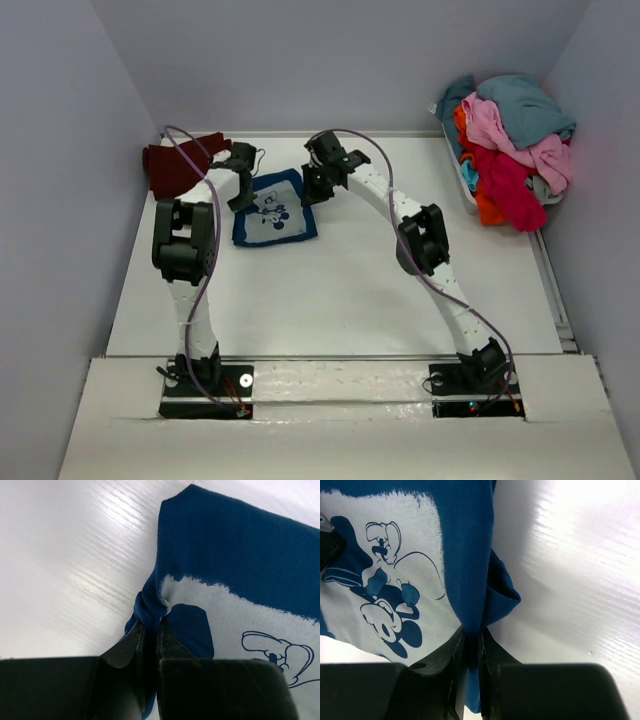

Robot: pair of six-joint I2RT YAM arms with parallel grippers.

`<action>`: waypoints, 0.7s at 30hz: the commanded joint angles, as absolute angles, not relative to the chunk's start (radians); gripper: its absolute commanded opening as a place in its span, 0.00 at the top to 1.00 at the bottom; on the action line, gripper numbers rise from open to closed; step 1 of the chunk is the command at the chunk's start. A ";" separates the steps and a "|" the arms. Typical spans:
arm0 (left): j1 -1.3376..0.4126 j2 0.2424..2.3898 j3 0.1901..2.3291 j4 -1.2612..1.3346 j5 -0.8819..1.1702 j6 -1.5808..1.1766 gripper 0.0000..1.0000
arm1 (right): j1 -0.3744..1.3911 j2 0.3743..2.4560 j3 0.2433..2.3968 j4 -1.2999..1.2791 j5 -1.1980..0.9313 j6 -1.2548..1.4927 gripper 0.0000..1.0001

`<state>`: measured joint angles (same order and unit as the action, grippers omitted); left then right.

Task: Fold and stack the t-shirts
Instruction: Put the neatly folded tshirt into the corner of the board with the left arm

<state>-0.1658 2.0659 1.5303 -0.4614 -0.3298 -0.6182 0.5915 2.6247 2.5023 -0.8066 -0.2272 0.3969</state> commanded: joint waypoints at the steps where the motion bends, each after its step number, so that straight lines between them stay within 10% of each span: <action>1: -0.153 1.982 1.582 -0.497 -0.439 -0.604 0.94 | 0.591 2.534 2.522 -0.757 -0.157 0.331 0.91; 21: -0.115 1.930 1.881 -0.614 -0.572 -0.569 0.94 | 0.600 2.511 2.667 -0.552 -0.195 0.400 0.93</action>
<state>-0.1440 1.9755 1.8023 -0.5632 -0.4671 -0.5804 0.6041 2.5717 2.6041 -0.6586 -0.1944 0.3943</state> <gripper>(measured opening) 0.150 0.162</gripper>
